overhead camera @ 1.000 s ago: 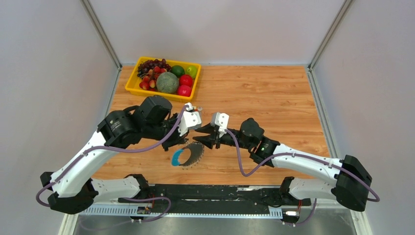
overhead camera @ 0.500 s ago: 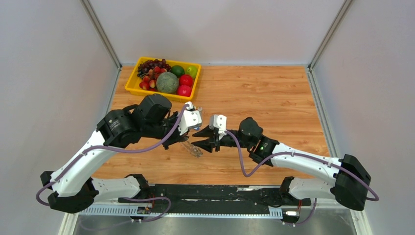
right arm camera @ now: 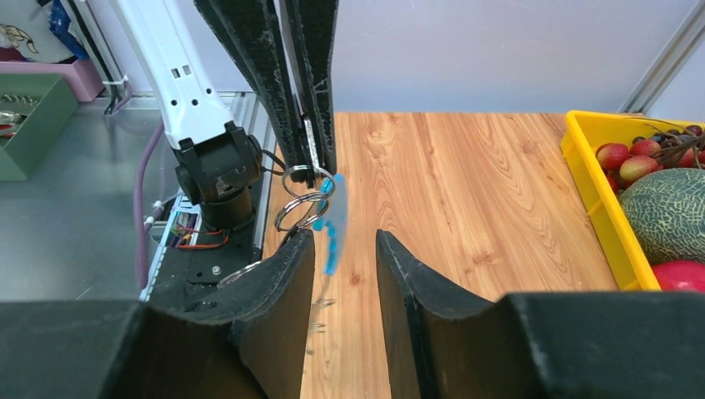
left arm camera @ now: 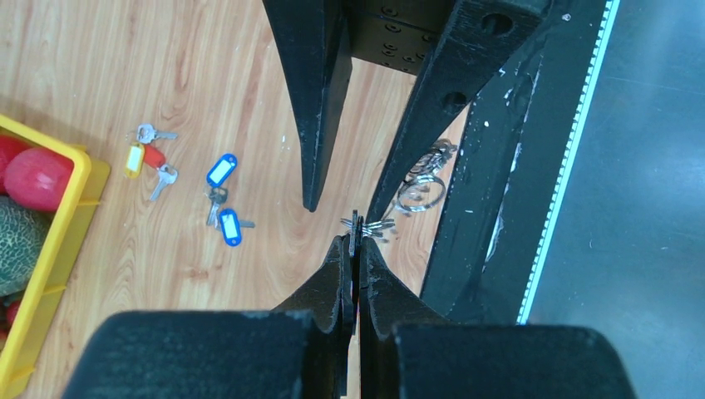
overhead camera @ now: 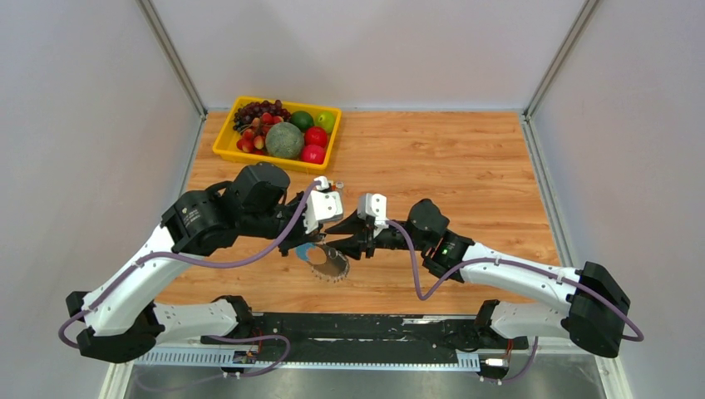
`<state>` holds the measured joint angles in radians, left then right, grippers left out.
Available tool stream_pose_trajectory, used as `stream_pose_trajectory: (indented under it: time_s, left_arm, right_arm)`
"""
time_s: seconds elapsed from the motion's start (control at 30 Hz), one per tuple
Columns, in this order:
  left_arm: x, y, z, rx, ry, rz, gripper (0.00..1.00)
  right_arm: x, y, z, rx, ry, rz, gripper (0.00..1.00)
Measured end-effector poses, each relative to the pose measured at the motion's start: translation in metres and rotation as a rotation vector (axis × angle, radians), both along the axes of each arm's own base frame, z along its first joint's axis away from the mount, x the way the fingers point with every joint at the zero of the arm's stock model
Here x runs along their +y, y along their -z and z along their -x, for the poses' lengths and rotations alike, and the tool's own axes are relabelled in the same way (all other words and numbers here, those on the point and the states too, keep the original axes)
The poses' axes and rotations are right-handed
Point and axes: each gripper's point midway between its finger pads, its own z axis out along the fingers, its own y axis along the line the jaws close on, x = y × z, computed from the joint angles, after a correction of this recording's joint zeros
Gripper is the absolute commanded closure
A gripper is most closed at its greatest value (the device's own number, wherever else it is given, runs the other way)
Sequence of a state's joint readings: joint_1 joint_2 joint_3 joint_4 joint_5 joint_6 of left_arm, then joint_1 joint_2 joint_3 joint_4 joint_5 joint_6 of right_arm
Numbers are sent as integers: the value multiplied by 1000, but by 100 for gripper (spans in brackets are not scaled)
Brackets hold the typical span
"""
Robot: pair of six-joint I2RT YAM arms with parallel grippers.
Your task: Remove the keys from the keyring
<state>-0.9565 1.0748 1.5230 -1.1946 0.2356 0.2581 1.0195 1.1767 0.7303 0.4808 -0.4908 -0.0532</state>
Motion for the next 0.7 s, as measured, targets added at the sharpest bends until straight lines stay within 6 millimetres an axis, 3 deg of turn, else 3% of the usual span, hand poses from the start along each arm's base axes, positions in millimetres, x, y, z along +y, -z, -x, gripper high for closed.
stream_pose_trajectory:
  time_s: [0.43, 0.7]
  left_arm:
    - [0, 6, 1, -12, 22, -8, 100]
    - [1, -2, 3, -53, 42, 30, 100]
  right_arm:
    - [2, -10, 11, 19, -58, -40, 61]
    - [8, -5, 13, 43, -89, -27, 60]
